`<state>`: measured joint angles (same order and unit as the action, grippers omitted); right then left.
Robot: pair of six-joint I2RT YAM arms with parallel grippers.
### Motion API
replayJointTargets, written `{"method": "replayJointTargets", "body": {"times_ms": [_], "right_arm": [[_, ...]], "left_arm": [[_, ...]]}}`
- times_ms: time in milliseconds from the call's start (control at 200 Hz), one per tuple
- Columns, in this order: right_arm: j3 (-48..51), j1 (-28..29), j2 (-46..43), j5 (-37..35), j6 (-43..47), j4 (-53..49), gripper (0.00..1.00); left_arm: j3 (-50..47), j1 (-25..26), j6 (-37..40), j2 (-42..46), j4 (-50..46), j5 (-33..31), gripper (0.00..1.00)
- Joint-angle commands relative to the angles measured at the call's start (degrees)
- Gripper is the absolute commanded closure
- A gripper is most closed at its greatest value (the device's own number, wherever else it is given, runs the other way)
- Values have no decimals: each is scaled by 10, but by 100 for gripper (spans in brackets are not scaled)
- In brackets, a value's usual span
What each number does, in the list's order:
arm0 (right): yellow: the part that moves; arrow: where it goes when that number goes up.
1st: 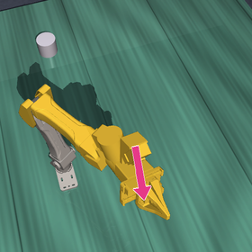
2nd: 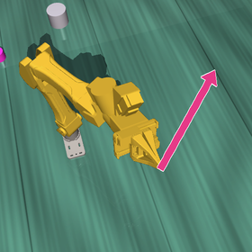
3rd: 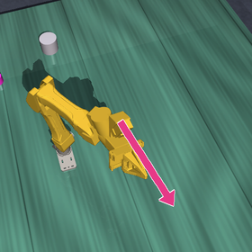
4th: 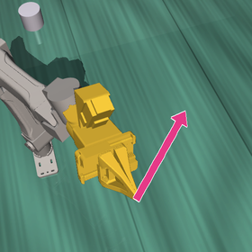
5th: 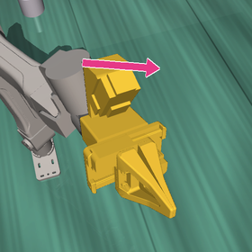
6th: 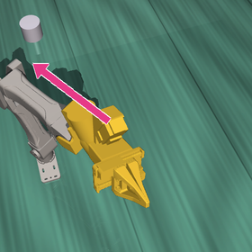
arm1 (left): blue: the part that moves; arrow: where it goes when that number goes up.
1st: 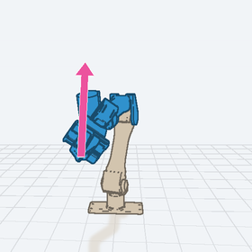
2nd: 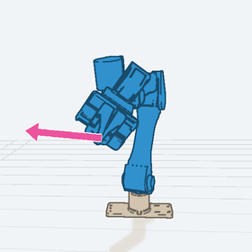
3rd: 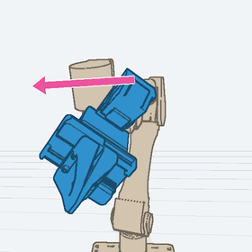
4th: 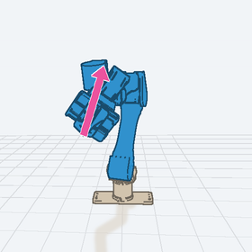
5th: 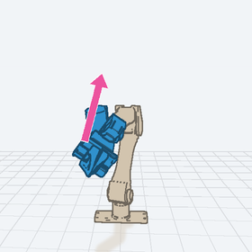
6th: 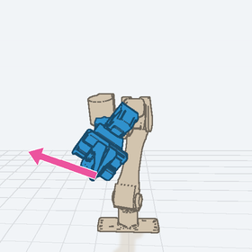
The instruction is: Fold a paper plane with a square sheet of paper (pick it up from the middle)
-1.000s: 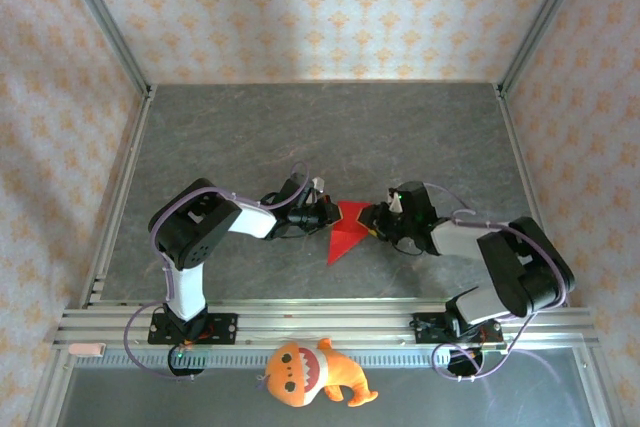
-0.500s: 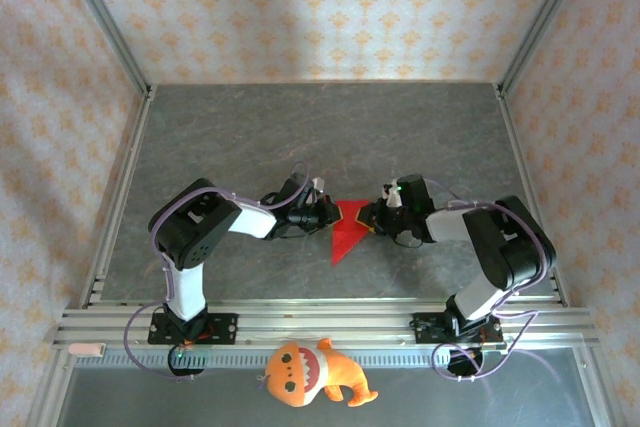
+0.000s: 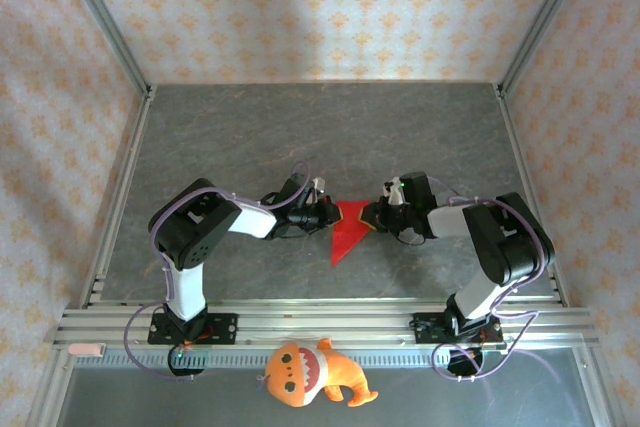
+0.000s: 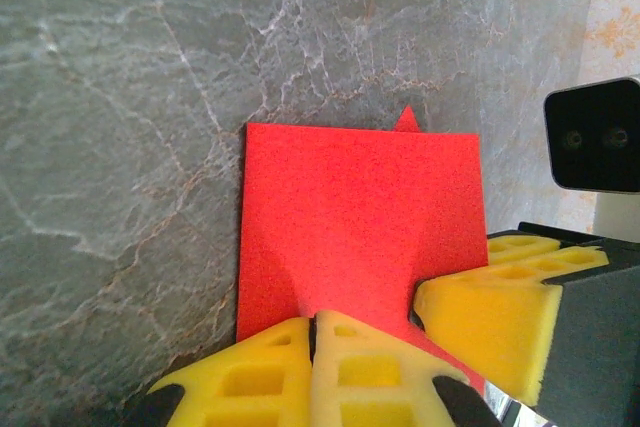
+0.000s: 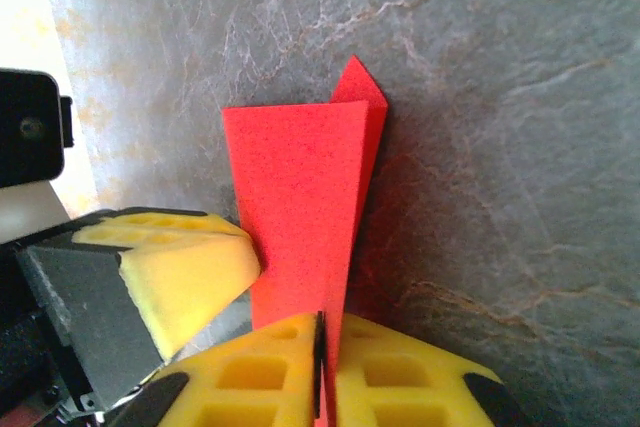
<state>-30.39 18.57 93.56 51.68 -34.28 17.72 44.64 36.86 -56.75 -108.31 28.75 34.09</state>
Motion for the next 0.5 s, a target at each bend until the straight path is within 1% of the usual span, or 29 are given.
{"method": "replayJointTargets", "body": {"times_ms": [0,45,90,150,215,315,365,420,495], "right_arm": [[-13,-2,5,14,15,-12,94],[-14,-2,2,15,10,-11,95],[-11,-2,-3,12,1,-6,96],[-7,-2,-13,4,-17,5,97],[-1,-1,-26,-8,-44,20,97],[11,-2,-43,-34,-96,53,98],[17,-2,-48,-44,-122,66,99],[23,-1,-54,-54,-145,82,100],[32,-1,-56,-58,-169,105,100]], "left_arm": [[10,0,26,17,-48,-12,100],[12,0,34,28,-48,-13,100],[12,0,42,46,-45,-17,98],[9,0,55,77,-49,-33,90],[8,0,76,110,-65,-61,79],[-10,3,110,151,-67,-92,71],[-20,12,137,170,-66,-101,67],[-21,30,176,187,-88,-122,65],[-21,63,221,205,-126,-177,63]]}}
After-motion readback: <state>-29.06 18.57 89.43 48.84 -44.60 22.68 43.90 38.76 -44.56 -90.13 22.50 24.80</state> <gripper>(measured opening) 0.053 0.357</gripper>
